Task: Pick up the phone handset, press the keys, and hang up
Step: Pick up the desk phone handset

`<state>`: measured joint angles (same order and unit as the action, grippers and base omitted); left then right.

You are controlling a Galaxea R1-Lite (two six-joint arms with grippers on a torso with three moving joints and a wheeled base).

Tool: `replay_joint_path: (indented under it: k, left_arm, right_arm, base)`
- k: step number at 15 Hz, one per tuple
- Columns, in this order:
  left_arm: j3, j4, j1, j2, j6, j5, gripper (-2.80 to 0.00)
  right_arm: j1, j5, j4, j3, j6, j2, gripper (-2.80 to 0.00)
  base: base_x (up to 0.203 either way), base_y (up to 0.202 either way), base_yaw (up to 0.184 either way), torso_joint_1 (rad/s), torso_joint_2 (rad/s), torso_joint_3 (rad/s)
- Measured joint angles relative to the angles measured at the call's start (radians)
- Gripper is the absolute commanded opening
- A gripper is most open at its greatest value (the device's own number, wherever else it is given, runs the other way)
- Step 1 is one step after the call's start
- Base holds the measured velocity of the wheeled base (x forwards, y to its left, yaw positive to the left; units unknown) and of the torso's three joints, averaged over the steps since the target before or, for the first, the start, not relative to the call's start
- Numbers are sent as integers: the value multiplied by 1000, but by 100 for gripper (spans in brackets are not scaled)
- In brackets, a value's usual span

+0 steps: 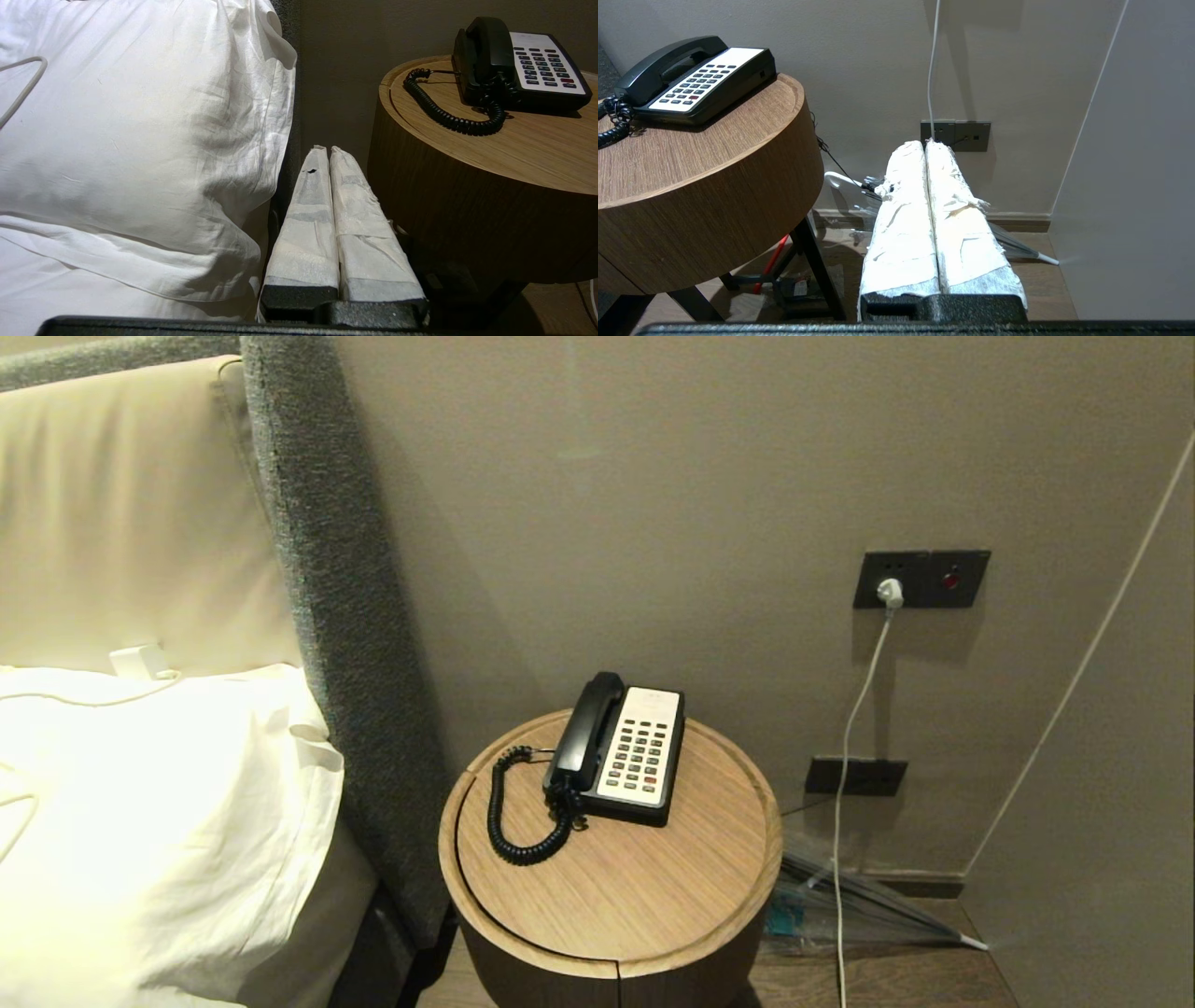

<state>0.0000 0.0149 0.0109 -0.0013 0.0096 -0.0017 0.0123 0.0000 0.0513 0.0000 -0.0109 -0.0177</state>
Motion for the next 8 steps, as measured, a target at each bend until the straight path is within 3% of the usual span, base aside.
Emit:
replay_joint_path:
  k: [8]
  left_arm:
    - [0,0,0,0,0,0,-280]
  right_arm:
    - [0,0,0,0,0,0,-280]
  base:
    - [0,0,0,0,0,0]
